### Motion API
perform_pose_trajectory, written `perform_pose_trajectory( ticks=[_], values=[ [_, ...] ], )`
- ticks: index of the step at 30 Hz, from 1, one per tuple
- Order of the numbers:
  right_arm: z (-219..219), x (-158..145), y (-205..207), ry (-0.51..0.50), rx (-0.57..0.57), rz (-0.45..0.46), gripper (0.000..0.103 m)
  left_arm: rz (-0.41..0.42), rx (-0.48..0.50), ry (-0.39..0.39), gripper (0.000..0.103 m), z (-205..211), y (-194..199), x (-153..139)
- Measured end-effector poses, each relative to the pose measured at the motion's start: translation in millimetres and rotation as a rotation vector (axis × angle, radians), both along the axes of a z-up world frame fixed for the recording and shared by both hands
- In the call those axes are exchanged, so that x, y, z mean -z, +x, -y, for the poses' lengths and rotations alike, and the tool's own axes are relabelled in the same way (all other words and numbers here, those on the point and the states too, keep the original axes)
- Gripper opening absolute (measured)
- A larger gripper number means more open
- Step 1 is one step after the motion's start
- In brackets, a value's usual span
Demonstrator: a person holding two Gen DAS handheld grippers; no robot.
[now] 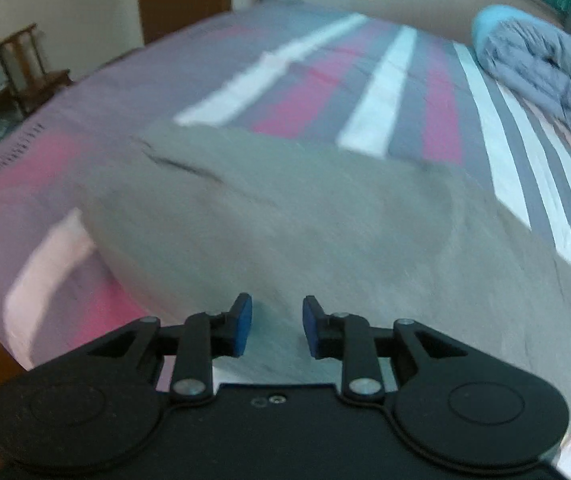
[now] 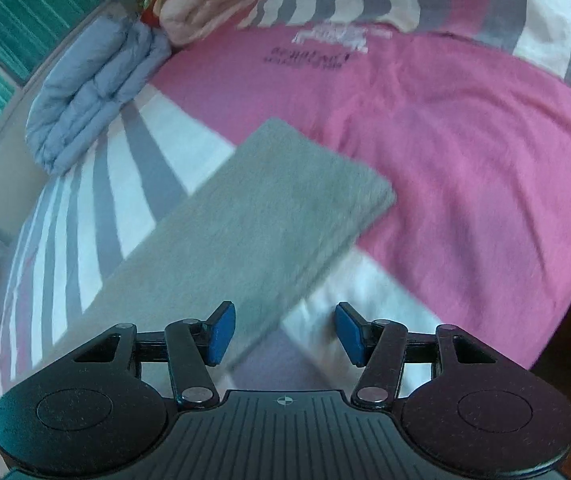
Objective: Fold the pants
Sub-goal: 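Lower the right tool onto the leg hem and pinch it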
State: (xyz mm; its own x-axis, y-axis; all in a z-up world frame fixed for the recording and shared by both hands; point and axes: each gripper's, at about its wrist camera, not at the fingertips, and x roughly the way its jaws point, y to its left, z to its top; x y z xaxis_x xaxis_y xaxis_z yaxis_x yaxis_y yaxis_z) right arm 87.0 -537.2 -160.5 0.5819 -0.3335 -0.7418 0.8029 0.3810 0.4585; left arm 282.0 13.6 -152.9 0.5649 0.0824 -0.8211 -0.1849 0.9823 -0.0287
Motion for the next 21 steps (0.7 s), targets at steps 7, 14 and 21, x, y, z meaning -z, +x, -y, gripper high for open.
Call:
perform_pose_trajectory(
  ticks=[7, 14, 21],
  values=[
    [36, 27, -2, 0.181, 0.12, 0.15, 0.009, -0.014, 0.023, 0.058, 0.019, 15, -4, 10],
    [15, -20, 11, -0.14, -0.043, 0.07, 0.008, -0.02, 0.044, 0.089, 0.018, 27, 2, 16],
    [28, -2, -3, 0.014, -0.005, 0.021, 0.048, 0.006, 0.079, 0.008, 0.018, 34, -4, -2]
  ],
)
